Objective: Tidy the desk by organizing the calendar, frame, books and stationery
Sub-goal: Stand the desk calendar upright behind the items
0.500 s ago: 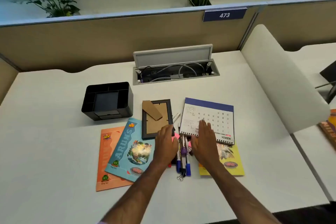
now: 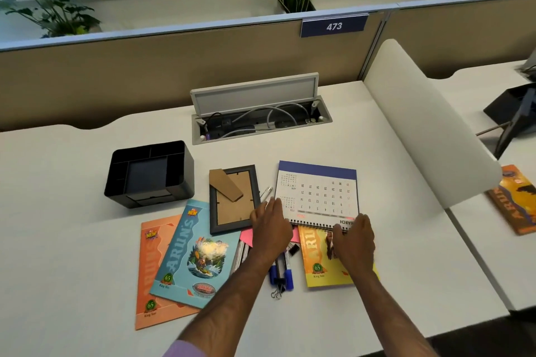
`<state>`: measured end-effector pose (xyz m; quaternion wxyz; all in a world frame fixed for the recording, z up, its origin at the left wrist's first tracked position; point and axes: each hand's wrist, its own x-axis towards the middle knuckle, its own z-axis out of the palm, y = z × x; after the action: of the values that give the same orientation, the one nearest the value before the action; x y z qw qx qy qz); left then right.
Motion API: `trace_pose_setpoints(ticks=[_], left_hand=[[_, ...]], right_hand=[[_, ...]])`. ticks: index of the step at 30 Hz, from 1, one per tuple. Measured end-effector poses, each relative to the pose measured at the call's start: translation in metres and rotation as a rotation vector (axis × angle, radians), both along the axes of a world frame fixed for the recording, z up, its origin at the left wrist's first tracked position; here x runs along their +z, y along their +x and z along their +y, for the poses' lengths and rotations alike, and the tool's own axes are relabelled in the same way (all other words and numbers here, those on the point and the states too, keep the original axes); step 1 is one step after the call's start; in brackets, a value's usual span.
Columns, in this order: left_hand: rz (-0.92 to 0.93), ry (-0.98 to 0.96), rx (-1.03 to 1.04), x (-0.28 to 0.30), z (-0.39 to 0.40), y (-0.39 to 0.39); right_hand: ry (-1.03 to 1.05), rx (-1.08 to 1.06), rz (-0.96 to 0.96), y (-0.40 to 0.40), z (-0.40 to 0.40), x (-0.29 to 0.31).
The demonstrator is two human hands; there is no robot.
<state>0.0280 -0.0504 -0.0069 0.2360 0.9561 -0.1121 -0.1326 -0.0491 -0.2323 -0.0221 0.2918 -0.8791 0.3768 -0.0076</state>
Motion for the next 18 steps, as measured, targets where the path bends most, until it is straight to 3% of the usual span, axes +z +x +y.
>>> trace_pose_setpoints(ticks=[8,18], left_hand=[[0.010,-0.068,0.105,-0.002,-0.005,0.001],[0.029,-0.394,0.290,0.012,-0.007,0.009]], right_hand=[[0.091,0.051,-0.110,-0.007,-0.015,-0.005],[0.142,0.051,-0.281,-0.011,-0.017,0.021]])
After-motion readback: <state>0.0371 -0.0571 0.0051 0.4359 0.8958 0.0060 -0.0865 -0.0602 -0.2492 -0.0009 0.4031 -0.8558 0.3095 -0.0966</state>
